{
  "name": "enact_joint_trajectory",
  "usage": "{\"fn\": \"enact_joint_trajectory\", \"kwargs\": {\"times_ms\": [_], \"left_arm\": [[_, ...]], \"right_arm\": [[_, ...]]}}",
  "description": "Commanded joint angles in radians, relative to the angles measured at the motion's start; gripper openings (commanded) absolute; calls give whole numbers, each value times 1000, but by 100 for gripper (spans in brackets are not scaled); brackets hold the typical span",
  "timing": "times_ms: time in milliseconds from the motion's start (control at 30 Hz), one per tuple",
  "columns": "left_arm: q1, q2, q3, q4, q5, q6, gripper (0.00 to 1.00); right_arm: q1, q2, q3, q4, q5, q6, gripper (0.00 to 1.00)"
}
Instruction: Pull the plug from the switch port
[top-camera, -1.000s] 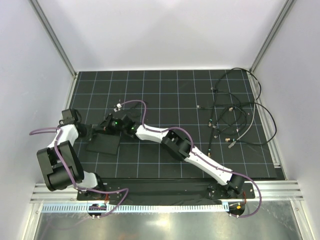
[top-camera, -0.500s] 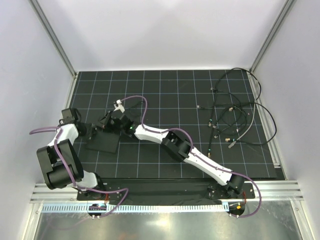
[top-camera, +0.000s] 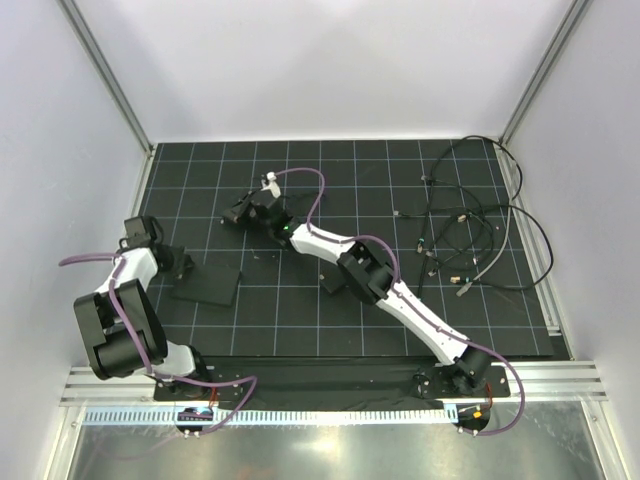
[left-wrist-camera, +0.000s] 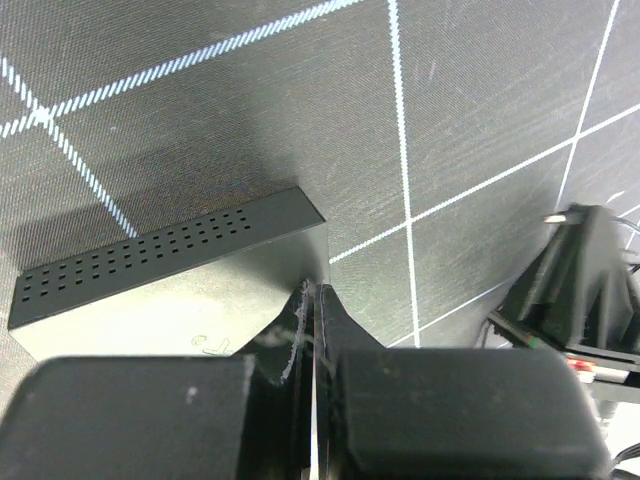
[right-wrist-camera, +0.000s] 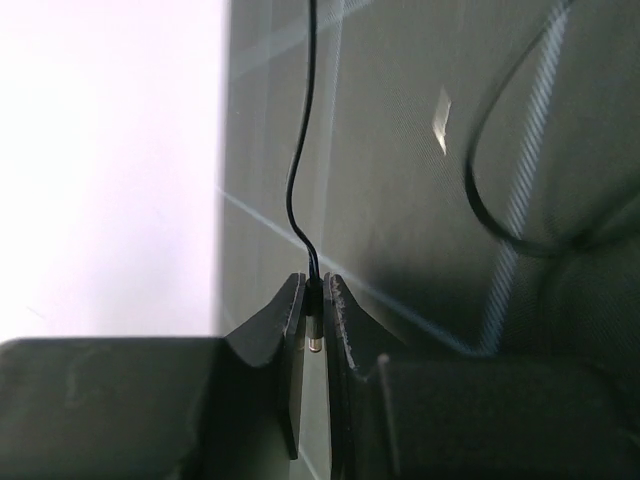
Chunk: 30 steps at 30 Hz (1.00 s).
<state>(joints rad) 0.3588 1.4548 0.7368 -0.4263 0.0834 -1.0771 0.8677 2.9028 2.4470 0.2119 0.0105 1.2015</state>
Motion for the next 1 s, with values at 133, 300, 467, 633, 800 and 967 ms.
{"fn": "enact_joint_trajectory", "kwargs": {"times_ms": [133, 300, 467, 633, 800, 967], "left_arm": [[-92, -89, -105, -295, -214, 149, 1], [-204, -261, -8, -315, -247, 146, 19], [-349, -321, 84, -275, -208, 160, 29], [-475, -396, 61, -68, -33, 180, 33], [-645, -427, 61, 53, 65, 249, 38], [-715, -442, 26, 127, 153, 258, 41]], "right_arm": [[19, -399, -236, -164, -126, -402, 1], [-36, -605, -417, -433, -115, -551, 1], [-153, -671, -466, -713, -184, -666, 1], [-231, -758, -690, -763, -164, -724, 2], [-260, -798, -818, -761, -113, -776, 10], [-257, -816, -833, -770, -106, -780, 23]]}}
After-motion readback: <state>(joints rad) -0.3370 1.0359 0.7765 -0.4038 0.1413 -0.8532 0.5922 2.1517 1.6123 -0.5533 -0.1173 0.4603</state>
